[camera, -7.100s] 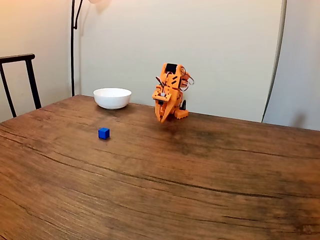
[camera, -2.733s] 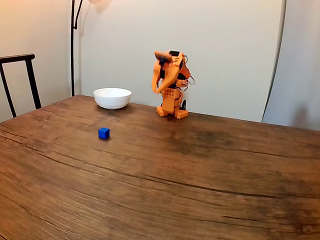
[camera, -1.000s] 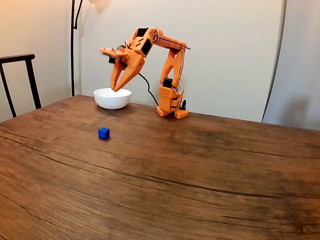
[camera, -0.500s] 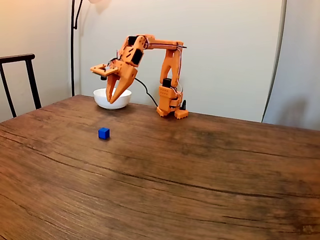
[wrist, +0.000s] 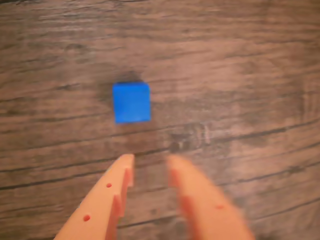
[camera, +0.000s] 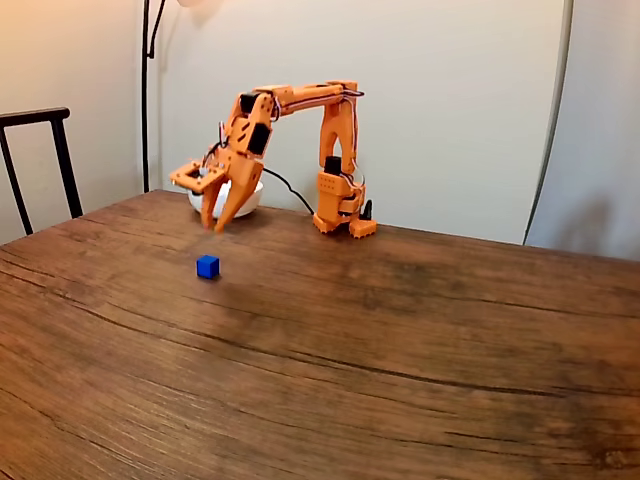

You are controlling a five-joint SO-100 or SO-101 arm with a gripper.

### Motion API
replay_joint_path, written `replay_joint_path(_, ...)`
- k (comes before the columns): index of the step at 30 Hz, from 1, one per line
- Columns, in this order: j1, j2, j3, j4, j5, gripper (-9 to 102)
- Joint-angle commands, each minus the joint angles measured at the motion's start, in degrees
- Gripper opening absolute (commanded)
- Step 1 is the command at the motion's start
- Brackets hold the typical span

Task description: Grasp the cube and drop it in the bowl

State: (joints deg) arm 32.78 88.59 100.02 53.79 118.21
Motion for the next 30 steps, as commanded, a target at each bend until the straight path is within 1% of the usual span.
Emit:
replay_joint_path(1, -1.1, -0.6, -2.4, -1.7, -0.3, 27)
replay_joint_path(2, -1.3, -1.0, -2.4, -2.0, -0.3, 31)
replay_joint_path(5, -2.2, -1.8, -2.4, -2.0, -0.3, 37)
replay_joint_path(14, -4.7, -1.9, -1.6, -4.4, -0.3, 45)
replay_joint_path(21, -5.0, -2.2, -1.2, -4.4, -0.3, 45)
replay_joint_path(26, -6.5, -7.6, -1.7, -4.4, -0.3, 44)
replay_joint_path(30, -6.5, -10.5, -5.0, -4.0, -0.3, 44)
